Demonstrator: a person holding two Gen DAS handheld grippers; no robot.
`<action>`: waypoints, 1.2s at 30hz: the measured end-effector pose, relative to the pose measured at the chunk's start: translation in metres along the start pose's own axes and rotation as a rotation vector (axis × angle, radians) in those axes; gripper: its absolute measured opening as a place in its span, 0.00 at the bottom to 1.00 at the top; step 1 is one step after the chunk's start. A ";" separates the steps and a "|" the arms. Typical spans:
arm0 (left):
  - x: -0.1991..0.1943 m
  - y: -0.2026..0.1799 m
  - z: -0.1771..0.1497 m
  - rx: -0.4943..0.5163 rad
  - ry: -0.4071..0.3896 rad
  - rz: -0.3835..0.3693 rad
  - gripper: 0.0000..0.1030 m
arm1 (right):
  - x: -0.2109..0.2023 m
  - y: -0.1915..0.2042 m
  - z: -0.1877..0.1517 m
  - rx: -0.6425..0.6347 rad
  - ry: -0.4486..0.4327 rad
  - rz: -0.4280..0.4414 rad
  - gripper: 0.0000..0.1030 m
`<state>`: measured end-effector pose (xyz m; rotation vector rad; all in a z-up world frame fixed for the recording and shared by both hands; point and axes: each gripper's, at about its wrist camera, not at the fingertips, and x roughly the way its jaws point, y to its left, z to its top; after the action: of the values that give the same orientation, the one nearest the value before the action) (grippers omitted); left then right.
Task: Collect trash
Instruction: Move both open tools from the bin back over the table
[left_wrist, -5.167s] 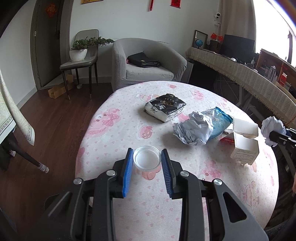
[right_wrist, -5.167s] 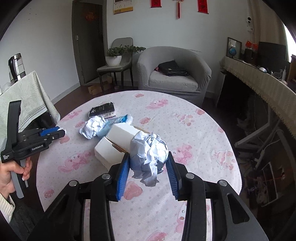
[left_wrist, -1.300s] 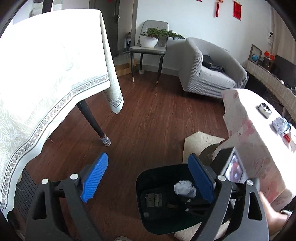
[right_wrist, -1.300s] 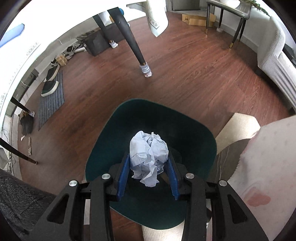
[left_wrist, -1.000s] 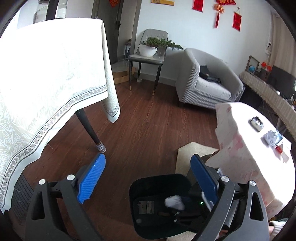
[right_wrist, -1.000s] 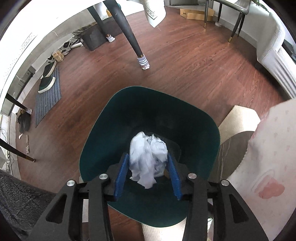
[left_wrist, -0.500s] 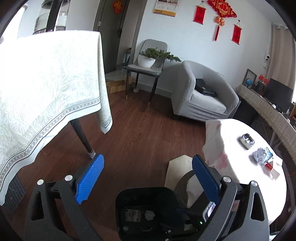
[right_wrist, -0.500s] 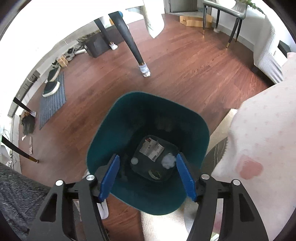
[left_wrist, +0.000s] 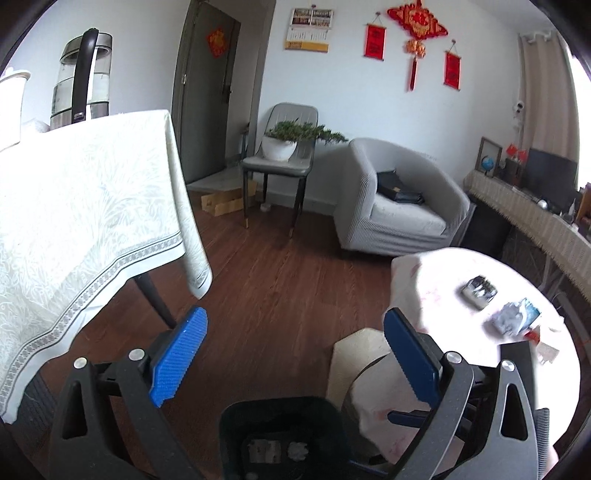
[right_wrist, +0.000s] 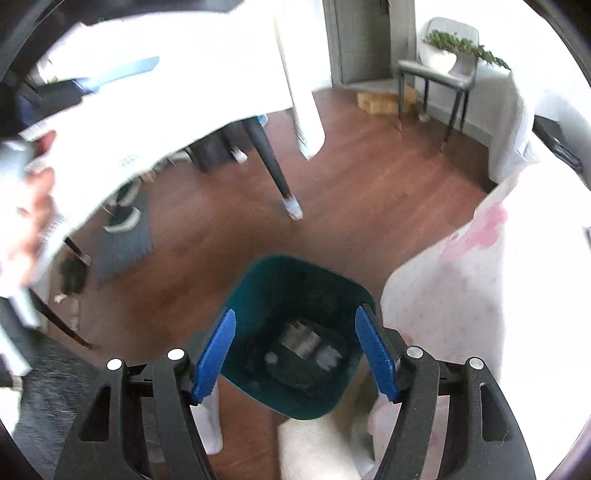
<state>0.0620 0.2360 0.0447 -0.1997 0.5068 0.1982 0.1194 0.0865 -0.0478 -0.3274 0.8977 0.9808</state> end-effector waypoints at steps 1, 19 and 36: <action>-0.001 -0.002 0.001 -0.004 -0.010 -0.005 0.95 | -0.010 0.000 0.001 -0.007 -0.027 -0.003 0.69; 0.015 -0.061 0.001 0.005 0.011 -0.090 0.95 | -0.131 -0.064 -0.020 0.096 -0.251 -0.183 0.76; 0.051 -0.162 -0.018 0.063 0.122 -0.292 0.94 | -0.208 -0.151 -0.084 0.232 -0.288 -0.334 0.76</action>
<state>0.1362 0.0834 0.0266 -0.2224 0.5976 -0.1150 0.1508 -0.1668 0.0411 -0.1273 0.6586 0.5888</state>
